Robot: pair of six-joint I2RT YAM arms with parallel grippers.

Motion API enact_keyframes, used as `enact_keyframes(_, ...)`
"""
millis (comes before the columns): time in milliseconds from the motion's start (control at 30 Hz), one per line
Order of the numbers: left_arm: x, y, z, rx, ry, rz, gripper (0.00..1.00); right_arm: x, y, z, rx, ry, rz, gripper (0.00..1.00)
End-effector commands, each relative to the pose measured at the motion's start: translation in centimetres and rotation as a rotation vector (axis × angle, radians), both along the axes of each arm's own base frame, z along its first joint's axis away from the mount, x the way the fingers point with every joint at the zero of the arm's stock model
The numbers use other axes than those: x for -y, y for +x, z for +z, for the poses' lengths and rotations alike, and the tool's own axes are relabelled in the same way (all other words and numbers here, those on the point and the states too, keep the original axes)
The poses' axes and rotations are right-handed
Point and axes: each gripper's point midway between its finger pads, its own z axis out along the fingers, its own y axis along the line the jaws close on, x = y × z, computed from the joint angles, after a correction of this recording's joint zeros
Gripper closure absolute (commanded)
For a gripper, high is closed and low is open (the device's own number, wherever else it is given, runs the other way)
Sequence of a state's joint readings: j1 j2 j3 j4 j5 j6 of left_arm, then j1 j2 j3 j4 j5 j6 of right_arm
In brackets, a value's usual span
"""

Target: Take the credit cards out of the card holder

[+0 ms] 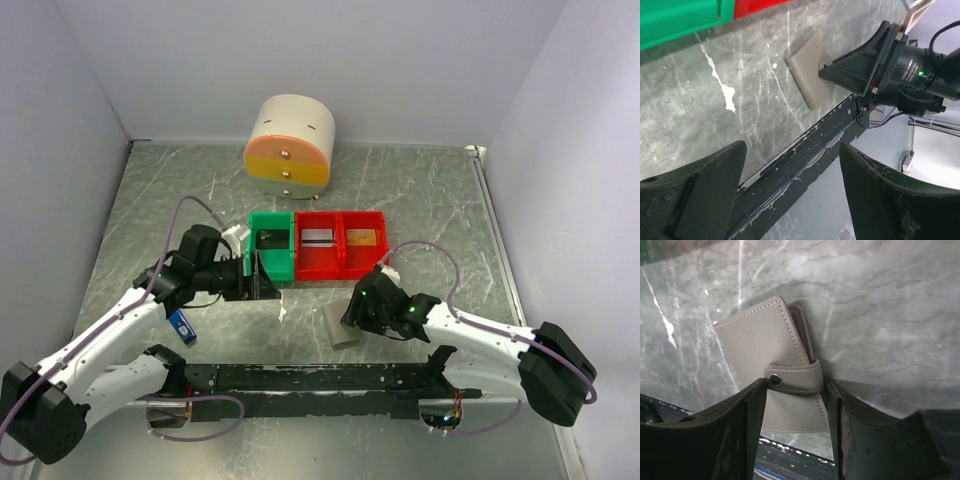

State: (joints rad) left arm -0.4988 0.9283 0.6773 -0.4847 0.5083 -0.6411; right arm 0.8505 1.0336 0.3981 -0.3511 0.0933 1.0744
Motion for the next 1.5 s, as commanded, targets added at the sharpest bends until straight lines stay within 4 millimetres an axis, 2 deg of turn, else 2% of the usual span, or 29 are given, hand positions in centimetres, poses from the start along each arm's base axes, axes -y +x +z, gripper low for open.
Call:
enact_keyframes(0, 2.1, 0.5, -0.2, 0.013, -0.036, 0.017, 0.15, -2.3, -0.2, -0.2, -0.038, 0.062, 0.080, 0.52)
enact_keyframes(233, 3.4, -0.3, -2.1, -0.019, 0.008, 0.011, 0.18, -6.0, -0.6, 1.0, -0.040, 0.165, 0.194, 0.57)
enact_keyframes(300, 3.5, -0.5, -3.1, -0.038, 0.030, 0.021, 0.19, -5.6, 0.0, 1.5, -0.023, 0.121, 0.168, 0.54)
enact_keyframes(433, 4.5, -1.7, -4.9, -0.073, 0.049, -0.011, 0.21, -2.9, 2.0, 2.8, 0.048, -0.033, 0.080, 0.47)
enact_keyframes(500, 5.2, -2.2, -5.9, -0.094, 0.077, -0.027, 0.22, -2.2, 2.5, 3.3, 0.071, -0.082, 0.075, 0.46)
enact_keyframes(733, 7.8, -2.7, -7.7, -0.125, 0.126, -0.053, 0.25, -3.7, 2.2, 4.1, 0.065, -0.104, 0.171, 0.61)
enact_keyframes(933, 9.4, -2.7, -8.8, -0.176, 0.069, -0.033, 0.28, -5.2, 1.2, 3.8, 0.061, -0.134, 0.211, 0.65)
enact_keyframes(1167, 9.4, -2.4, -9.9, -0.184, 0.114, -0.007, 0.31, -5.9, 0.4, 2.3, 0.061, -0.261, 0.204, 0.67)
enact_keyframes(1467, 8.7, -2.2, -10.2, -0.183, 0.138, 0.035, 0.35, -6.3, 1.0, 2.7, 0.088, -0.284, 0.171, 0.68)
